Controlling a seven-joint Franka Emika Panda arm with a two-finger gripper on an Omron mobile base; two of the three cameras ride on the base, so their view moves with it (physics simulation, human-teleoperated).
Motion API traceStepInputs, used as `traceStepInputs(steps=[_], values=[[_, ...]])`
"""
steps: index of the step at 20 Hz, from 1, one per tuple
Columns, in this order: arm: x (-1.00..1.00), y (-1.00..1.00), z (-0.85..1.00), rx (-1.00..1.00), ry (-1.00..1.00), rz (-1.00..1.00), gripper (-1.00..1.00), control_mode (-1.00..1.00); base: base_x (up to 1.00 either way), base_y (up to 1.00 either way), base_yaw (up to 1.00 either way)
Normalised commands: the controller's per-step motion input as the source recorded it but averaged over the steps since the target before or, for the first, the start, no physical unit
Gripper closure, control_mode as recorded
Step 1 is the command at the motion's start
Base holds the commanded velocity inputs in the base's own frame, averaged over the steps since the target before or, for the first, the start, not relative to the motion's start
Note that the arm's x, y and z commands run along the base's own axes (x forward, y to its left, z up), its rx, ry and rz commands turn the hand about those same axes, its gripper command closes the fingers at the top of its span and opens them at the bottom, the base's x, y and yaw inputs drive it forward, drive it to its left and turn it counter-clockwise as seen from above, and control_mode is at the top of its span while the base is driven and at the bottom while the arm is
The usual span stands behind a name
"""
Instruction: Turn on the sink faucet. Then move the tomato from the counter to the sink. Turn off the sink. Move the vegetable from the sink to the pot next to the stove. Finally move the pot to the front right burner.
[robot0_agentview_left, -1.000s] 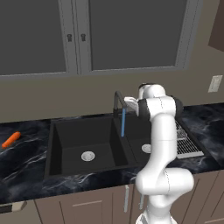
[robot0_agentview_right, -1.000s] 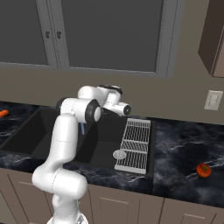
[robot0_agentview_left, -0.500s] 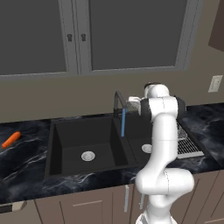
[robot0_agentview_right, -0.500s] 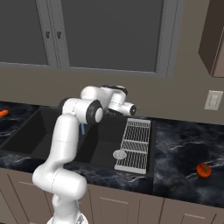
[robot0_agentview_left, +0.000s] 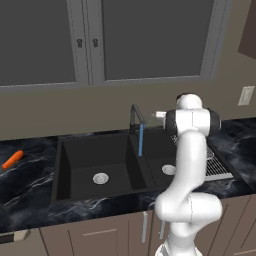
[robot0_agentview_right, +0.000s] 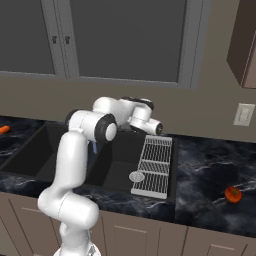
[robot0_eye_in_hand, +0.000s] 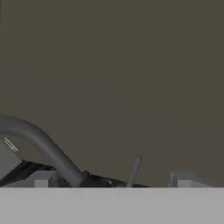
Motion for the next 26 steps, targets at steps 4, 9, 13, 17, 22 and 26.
traceStepInputs(steps=[4,9,13,17,22,26], values=[[-0.8,0.01,0.51,-0.12,-0.17,0.0,-1.0,-1.0,0.0,0.0,0.0],[-0.82,0.01,0.63,-0.15,-0.16,0.0,-1.0,-1.0,0.0,0.0,0.0],[-0.7,0.0,0.7,-0.11,-0.08,0.0,-1.0,-1.0,0.0,0.0,0.0],[-0.81,0.0,0.49,-0.09,0.0,-0.1,-1.0,-1.0,0.0,0.0,0.0],[-0.76,0.0,0.3,-0.05,0.06,-0.19,-1.0,-1.0,0.0,0.0,0.0],[-0.37,0.0,0.51,-0.06,0.29,-0.2,-1.0,-1.0,0.0,0.0,0.0]])
